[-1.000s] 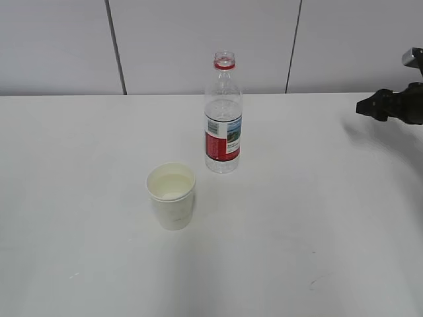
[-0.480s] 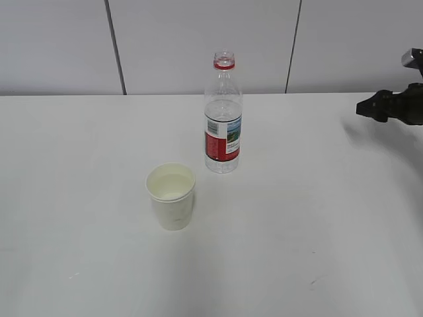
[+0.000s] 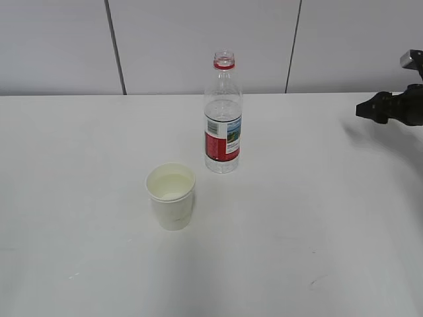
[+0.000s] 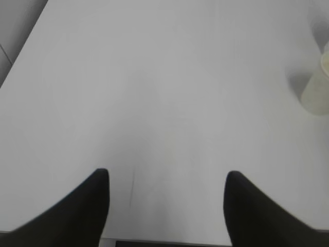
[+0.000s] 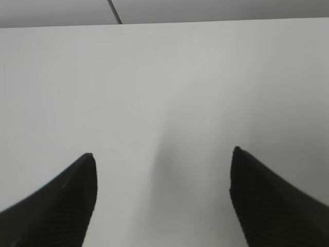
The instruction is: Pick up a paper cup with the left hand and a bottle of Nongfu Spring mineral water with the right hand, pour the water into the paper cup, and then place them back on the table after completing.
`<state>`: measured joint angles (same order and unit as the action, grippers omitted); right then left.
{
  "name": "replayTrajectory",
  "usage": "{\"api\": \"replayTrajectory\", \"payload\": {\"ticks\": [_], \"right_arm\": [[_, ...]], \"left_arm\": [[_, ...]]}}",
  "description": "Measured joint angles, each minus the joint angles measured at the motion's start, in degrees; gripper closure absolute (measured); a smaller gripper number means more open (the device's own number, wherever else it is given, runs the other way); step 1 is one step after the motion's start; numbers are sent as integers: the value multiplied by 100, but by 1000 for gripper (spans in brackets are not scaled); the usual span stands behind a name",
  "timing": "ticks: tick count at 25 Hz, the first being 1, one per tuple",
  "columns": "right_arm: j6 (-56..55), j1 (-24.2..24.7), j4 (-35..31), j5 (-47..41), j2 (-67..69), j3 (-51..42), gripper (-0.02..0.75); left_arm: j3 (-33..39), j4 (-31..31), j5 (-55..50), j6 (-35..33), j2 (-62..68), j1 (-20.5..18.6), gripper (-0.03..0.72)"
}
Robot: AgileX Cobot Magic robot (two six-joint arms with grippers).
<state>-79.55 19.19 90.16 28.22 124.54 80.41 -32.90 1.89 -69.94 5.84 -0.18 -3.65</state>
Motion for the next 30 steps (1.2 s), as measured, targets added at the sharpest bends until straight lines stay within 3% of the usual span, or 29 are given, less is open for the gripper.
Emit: {"api": "replayTrajectory", "payload": {"ticks": [6,24,30], "right_arm": [[0,0,13,0,0,0,144],[0,0,47,0,0,0,145],[0,0,535,0,0,0,145]], "left_arm": [[239,33,580,75,0,0,258],[260,47,655,75,0,0,272],[260,47,655,75,0,0,275]]}}
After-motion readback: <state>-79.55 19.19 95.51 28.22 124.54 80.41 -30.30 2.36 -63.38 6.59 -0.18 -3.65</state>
